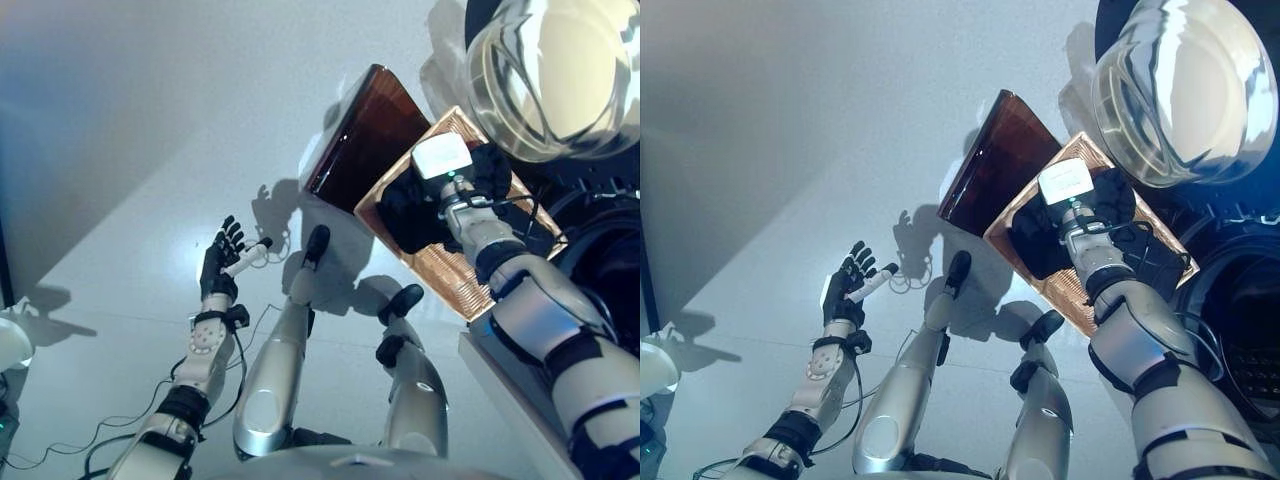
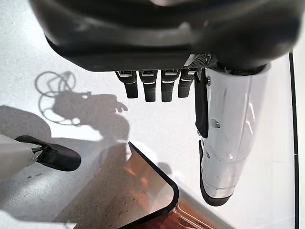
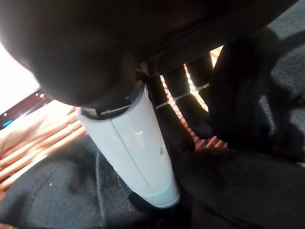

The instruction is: Pick up the clothes and place them into the washing machine

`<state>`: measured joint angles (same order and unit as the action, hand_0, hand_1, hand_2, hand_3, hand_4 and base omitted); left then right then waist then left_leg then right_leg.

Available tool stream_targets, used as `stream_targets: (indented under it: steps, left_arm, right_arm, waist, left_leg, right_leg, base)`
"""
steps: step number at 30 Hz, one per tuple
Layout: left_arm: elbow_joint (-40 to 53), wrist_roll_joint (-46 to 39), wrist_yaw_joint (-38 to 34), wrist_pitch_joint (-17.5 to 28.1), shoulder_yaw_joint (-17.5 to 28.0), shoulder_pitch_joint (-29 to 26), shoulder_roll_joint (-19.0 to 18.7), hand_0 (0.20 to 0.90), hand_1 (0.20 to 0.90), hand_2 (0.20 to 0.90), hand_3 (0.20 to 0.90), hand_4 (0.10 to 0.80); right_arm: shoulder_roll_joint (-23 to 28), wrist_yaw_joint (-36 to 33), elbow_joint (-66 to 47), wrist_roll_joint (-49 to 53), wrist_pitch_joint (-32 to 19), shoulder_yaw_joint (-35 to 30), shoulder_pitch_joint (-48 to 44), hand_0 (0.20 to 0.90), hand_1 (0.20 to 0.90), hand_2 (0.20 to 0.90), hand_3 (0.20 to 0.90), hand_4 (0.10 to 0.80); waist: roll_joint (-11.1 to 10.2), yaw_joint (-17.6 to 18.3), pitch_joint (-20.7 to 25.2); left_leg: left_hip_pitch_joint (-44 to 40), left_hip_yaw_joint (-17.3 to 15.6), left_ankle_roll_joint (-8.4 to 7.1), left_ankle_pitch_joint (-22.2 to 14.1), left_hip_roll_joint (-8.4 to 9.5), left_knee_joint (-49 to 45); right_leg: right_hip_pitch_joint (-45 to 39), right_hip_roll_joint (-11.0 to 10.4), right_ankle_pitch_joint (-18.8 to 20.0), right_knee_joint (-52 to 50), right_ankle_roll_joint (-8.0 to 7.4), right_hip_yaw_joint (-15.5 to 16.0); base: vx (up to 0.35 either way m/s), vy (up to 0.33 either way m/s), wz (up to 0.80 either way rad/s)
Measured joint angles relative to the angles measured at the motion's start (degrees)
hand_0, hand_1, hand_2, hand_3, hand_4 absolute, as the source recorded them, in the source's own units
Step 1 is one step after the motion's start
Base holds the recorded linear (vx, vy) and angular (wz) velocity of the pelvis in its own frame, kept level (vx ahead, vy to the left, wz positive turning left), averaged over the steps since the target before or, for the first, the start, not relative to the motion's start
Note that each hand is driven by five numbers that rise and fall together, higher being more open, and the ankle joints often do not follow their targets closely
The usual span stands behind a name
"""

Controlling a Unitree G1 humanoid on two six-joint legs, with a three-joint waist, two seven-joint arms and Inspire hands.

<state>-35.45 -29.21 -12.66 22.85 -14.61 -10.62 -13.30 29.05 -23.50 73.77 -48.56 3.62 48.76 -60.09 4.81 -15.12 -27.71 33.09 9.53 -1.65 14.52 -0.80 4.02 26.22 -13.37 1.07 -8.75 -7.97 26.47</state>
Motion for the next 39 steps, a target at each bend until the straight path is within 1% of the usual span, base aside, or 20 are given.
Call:
stream_targets:
  steps: [10, 14, 19, 22, 24, 26, 28, 29, 30, 31, 33, 34, 35, 36, 38, 39]
  left_arm:
    - [-0.2, 0.0, 0.0, 0.0, 0.0, 0.0, 0.0, 0.900, 0.900, 0.900, 0.900, 0.800]
    - [-0.9, 0.0, -0.2, 0.0, 0.0, 0.0, 0.0, 0.900, 0.900, 0.900, 0.900, 0.800]
    - [-5.2, 0.3, -1.3, -0.1, 0.4, -0.3, 0.0, 0.900, 0.900, 0.900, 0.900, 0.800]
    - [-8.1, 0.9, -2.1, -0.8, 0.6, -0.3, 0.0, 0.900, 0.900, 0.900, 0.900, 0.800]
    - [-10.4, 1.6, -2.3, -1.2, 1.0, -0.6, 0.1, 0.900, 0.900, 0.900, 0.900, 0.800]
    - [-12.8, 1.8, -2.4, -1.5, 2.3, -0.5, 0.1, 0.900, 0.900, 0.900, 0.900, 0.800]
    - [-14.9, 1.9, -2.9, -1.9, 3.7, -0.2, -0.1, 0.900, 0.900, 0.900, 0.900, 0.800]
    - [-15.0, 2.0, -3.1, -2.0, 4.1, -0.1, 0.0, 0.900, 0.900, 0.900, 0.900, 0.800]
    - [-15.3, 2.3, -3.4, -2.5, 5.0, 0.2, -0.1, 0.900, 0.900, 0.900, 0.900, 0.800]
    - [-16.6, 2.8, -3.5, -2.5, 5.4, 0.0, -0.2, 0.900, 0.900, 0.900, 0.900, 0.800]
    - [-18.4, 3.4, -3.7, -2.6, 6.3, 0.3, -0.1, 0.900, 0.900, 0.900, 0.900, 0.800]
    - [-19.1, 3.8, -3.7, -2.6, 6.9, 0.5, -0.1, 0.900, 0.900, 0.900, 0.900, 0.800]
    - [-19.0, 3.9, -3.8, -2.6, 7.3, 0.8, -0.1, 0.900, 0.900, 0.900, 0.900, 0.800]
    - [-19.5, 4.1, -3.9, -2.7, 7.8, 0.8, -0.1, 0.900, 0.900, 0.900, 0.900, 0.800]
    - [-20.0, 4.8, -3.9, -2.9, 7.9, 0.8, -0.1, 0.900, 0.900, 0.900, 0.900, 0.800]
    - [-20.3, 5.1, -3.9, -2.9, 7.9, 1.0, 0.0, 0.900, 0.900, 0.900, 0.900, 0.800]
  right_arm:
    - [0.0, 0.0, -0.4, 0.8, -0.1, -0.2, 0.2, 0.200, 0.200, 0.200, 0.200, 0.300]
    - [-0.1, -0.1, -0.6, 2.8, -0.4, -3.2, 0.9, 0.200, 0.200, 0.200, 0.200, 0.300]
    - [0.1, -0.4, -4.7, 8.6, -1.5, -7.2, 1.3, 0.200, 0.200, 0.200, 0.200, 0.300]
    - [-0.1, -0.8, -7.5, 13.9, -2.8, -10.4, 2.2, 0.200, 0.200, 0.200, 0.200, 0.300]
    - [0.0, -1.2, -9.3, 17.4, -3.7, -12.5, 3.7, 0.200, 0.200, 0.200, 0.200, 0.300]
    - [-0.7, -1.4, -11.6, 21.0, -4.3, -13.9, 5.6, 0.200, 0.200, 0.200, 0.200, 0.300]
    - [-1.2, -1.6, -14.0, 24.8, -5.7, -15.6, 8.0, 0.200, 0.200, 0.200, 0.200, 0.300]
    - [-1.2, -1.6, -14.8, 25.8, -5.9, -15.7, 8.6, 0.200, 0.200, 0.200, 0.200, 0.300]
    - [-1.4, -1.8, -17.2, 27.3, -6.6, -17.4, 10.2, 0.200, 0.200, 0.200, 0.200, 0.300]
    - [-1.8, -1.7, -19.1, 29.1, -7.0, -18.7, 11.8, 0.200, 0.200, 0.200, 0.200, 0.300]
    - [-3.2, -1.8, -21.4, 32.0, -7.6, -20.6, 14.2, 0.200, 0.200, 0.200, 0.200, 0.300]
    - [-3.9, -1.8, -22.6, 33.7, -7.9, -20.9, 15.5, 0.200, 0.200, 0.200, 0.200, 0.300]
    - [-4.4, -1.7, -23.7, 34.6, -8.2, -21.4, 16.4, 0.200, 0.200, 0.200, 0.200, 0.300]
    - [-5.6, -1.6, -26.5, 37.3, -9.4, -23.9, 19.2, 0.200, 0.200, 0.200, 0.200, 0.300]
    - [-7.2, -1.6, -28.5, 40.7, -10.3, -26.7, 21.8, 0.200, 0.200, 0.200, 0.200, 0.300]
    - [-8.0, -1.5, -29.2, 42.7, -10.6, -27.5, 22.6, 0.200, 0.200, 0.200, 0.200, 0.300]
  waist:
    - [0.0, 0.0, 0.0]
    - [0.0, 0.2, 0.0]
    - [-0.1, 1.7, 0.1]
    - [-0.4, 1.7, 0.2]
    - [-0.5, 2.3, 0.2]
    - [-1.3, 3.1, 0.6]
    - [-3.3, 3.8, 1.6]
    - [-3.7, 4.0, 1.9]
    - [-4.4, 4.6, 2.3]
    - [-5.2, 5.3, 2.7]
    - [-6.3, 5.6, 3.4]
    - [-6.9, 6.3, 3.9]
    - [-7.1, 6.3, 4.2]
    - [-7.5, 6.9, 5.1]
    - [-7.6, 7.9, 6.1]
    - [-7.6, 7.7, 6.4]
  left_leg:
    - [-1.3, -0.3, 0.00, 0.1, -0.04, 0.0]
    - [-2.7, -0.4, -0.01, 0.1, -0.05, 0.1]
    - [-5.4, -0.5, -0.08, 0.0, -0.25, 0.3]
    - [-6.5, -1.3, -0.18, -0.3, -0.41, 0.4]
    - [-7.3, -1.8, 0.13, -0.3, -0.46, 0.2]
    - [-8.5, -2.0, 0.29, -0.7, -0.45, 0.2]
    - [-9.5, -3.0, 0.57, -1.2, -0.53, 0.2]
    - [-9.6, -3.3, 0.60, -1.3, -0.52, 0.2]
    - [-10.1, -3.4, 0.70, -1.4, -0.41, 0.2]
    - [-10.9, -4.0, 1.00, -1.6, -0.32, 0.2]
    - [-12.5, -5.2, 1.34, -2.1, -0.24, 0.3]
    - [-13.4, -5.8, 1.24, -2.4, -0.21, 0.4]
    - [-13.7, -5.9, 1.28, -2.5, -0.21, 0.4]
    - [-13.8, -6.1, 1.42, -2.7, -0.26, 0.4]
    - [-13.8, -6.3, 1.50, -2.8, -0.31, 0.4]
    - [-13.9, -6.6, 1.58, -2.9, -0.32, 0.4]
  right_leg:
    - [-1.0, 0.0, 0.1, 0.0, -0.15, -0.5]
    - [-2.6, 0.1, 0.2, 0.3, -0.17, -0.5]
    - [-5.4, 0.5, 0.4, 1.2, -0.42, -0.6]
    - [-6.2, 0.6, 0.6, 1.4, -0.29, -1.4]
    - [-7.4, 0.8, 1.4, 2.2, -0.05, -1.5]
    - [-9.0, 1.0, 1.9, 3.5, -0.27, -1.6]
    - [-10.0, 1.3, 2.6, 5.2, -0.22, -2.3]
    - [-10.1, 1.3, 2.8, 5.4, -0.23, -2.4]
    - [-11.0, 1.4, 3.3, 6.3, -0.38, -2.6]
    - [-12.0, 1.4, 3.9, 7.3, -0.45, -2.9]
    - [-13.3, 1.4, 4.7, 8.6, -0.49, -3.9]
    - [-14.2, 1.4, 4.9, 9.4, -0.61, -4.1]
    - [-14.7, 1.4, 4.9, 9.9, -0.61, -4.1]
    - [-14.9, 1.6, 5.2, 10.4, -0.55, -4.5]
    - [-14.9, 1.8, 5.4, 10.9, -0.40, -5.0]
    - [-15.0, 1.8, 5.7, 11.1, -0.47, -5.2]
  base:
    - [0.000, 0.000, 0.00]
    - [0.000, 0.000, 0.00]
    - [0.021, 0.005, -0.01]
    - [-0.004, 0.029, -0.11]
    - [0.031, 0.018, -0.10]
    - [0.040, 0.001, -0.05]
    - [0.058, 0.011, -0.20]
    - [0.075, 0.018, -0.16]
    - [0.072, 0.019, -0.09]
    - [0.090, 0.021, -0.12]
    - [0.069, 0.015, -0.28]
    - [0.075, 0.020, -0.24]
    - [0.073, 0.014, -0.13]
    - [0.079, 0.016, -0.07]
    - [0.067, 0.011, -0.08]
    - [0.072, 0.015, -0.14]
